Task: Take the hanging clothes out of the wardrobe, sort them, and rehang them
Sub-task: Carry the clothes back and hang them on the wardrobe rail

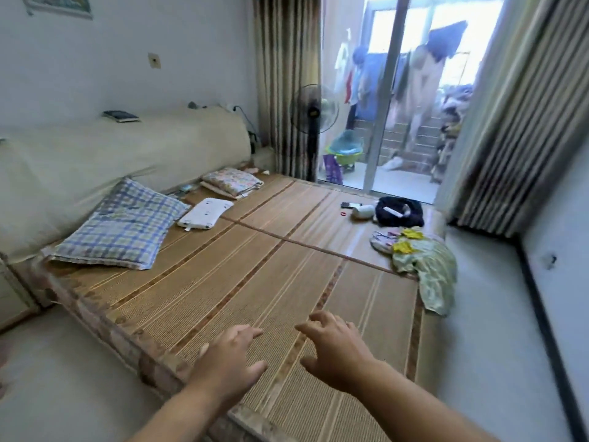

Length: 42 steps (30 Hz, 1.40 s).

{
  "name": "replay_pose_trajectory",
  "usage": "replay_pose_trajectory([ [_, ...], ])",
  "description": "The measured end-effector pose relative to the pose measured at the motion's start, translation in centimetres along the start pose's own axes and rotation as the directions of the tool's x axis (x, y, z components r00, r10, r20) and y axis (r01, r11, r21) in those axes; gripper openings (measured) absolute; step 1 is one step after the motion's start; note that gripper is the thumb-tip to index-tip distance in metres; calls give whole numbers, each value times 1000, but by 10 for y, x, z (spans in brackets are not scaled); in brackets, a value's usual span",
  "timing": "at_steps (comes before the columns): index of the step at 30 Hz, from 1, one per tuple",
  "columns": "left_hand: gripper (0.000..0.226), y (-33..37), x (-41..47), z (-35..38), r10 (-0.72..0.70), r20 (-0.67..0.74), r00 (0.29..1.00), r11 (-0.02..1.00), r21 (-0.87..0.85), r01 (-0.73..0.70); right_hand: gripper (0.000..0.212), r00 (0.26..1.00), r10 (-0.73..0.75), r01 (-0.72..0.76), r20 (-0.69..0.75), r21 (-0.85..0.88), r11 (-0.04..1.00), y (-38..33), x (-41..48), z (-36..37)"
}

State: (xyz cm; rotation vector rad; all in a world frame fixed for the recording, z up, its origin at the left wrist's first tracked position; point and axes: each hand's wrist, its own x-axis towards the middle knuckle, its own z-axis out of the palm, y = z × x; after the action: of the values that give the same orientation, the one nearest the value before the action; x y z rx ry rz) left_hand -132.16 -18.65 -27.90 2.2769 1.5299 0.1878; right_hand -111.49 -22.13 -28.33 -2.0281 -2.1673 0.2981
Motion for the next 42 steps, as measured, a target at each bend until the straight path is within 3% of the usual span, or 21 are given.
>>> replay_pose_trajectory([
  [9,54,274,16,127,347,81,934,937,-82,-341,57,919,393,-392,-32,40,919,258,-200,-57],
  [14,51,423,22,190,440,132,888,897,-101,-429,58,870,492,-490,-30,53,870,381,-290,-91],
  [19,50,505,45,218,468,153,871,884,-81,-461,58,844,534,-529,-49,85,845,462,-320,-117],
  [27,49,552,139,257,448,195,873,894,-73,-442,57,848,530,-527,11,139,839,553,-269,-107],
  [42,48,622,462,247,396,178,901,918,-60,-392,58,863,502,-503,56,178,846,751,-2,-173],
])
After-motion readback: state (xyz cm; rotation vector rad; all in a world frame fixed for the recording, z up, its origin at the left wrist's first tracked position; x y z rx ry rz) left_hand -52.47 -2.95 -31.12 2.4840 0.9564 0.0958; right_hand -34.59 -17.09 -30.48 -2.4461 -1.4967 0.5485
